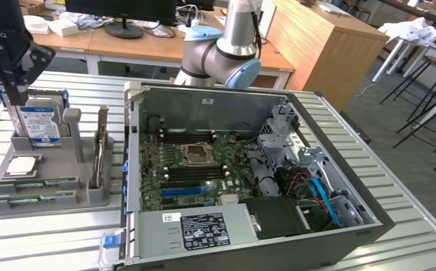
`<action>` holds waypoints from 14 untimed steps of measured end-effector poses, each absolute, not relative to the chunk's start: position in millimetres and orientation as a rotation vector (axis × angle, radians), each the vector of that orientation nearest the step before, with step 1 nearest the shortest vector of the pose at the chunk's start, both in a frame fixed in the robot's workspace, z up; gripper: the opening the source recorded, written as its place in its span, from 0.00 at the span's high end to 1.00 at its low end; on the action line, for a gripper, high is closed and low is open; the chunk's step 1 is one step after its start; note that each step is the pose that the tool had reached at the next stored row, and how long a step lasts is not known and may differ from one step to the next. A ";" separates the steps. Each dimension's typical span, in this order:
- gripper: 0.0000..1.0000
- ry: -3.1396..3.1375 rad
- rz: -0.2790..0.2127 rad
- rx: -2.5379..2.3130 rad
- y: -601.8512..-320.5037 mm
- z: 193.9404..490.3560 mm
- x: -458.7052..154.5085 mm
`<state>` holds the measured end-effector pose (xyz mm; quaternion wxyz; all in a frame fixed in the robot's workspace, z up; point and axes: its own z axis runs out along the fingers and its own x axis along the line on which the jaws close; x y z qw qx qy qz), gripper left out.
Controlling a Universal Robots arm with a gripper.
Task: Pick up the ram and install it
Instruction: 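Reach for the ram, then pick up the ram and move it above insertion slot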
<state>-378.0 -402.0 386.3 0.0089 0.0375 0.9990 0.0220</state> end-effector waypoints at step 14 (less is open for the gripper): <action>0.90 3.121 0.069 0.117 -407.8 386.3 -378.0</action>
